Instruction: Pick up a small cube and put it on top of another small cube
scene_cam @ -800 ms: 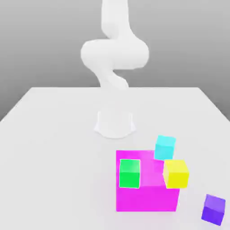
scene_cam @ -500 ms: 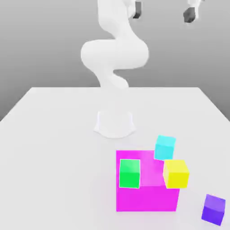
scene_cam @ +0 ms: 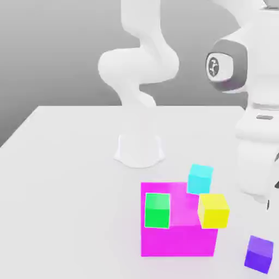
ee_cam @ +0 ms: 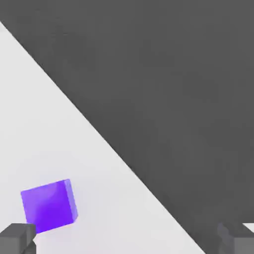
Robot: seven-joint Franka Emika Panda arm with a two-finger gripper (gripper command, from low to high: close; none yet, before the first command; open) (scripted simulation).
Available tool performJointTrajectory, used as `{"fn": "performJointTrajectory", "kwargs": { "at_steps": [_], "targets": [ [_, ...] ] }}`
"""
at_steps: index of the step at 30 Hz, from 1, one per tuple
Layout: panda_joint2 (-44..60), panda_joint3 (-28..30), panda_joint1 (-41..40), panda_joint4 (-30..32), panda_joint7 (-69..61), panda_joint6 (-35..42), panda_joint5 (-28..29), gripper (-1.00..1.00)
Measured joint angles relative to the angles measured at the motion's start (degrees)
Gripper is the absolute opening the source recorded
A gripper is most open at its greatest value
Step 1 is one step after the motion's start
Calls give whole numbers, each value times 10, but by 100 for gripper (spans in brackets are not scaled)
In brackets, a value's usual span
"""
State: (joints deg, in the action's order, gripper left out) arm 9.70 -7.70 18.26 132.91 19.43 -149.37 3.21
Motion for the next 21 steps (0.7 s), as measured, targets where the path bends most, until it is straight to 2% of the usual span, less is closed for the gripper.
{"fn": "performJointTrajectory", "kwargs": {
  "at_steps": [4,8,9,16,21],
  "targets": [
    [84,-11,22,1,-22,-27,28,0],
    [168,5,40,-13,-12,-83,53,0],
    [185,10,45,-17,-10,-97,57,-100],
    [189,10,45,-18,-9,-99,58,-100],
    [113,-4,23,-7,-37,-32,34,-100]
  ]
}}
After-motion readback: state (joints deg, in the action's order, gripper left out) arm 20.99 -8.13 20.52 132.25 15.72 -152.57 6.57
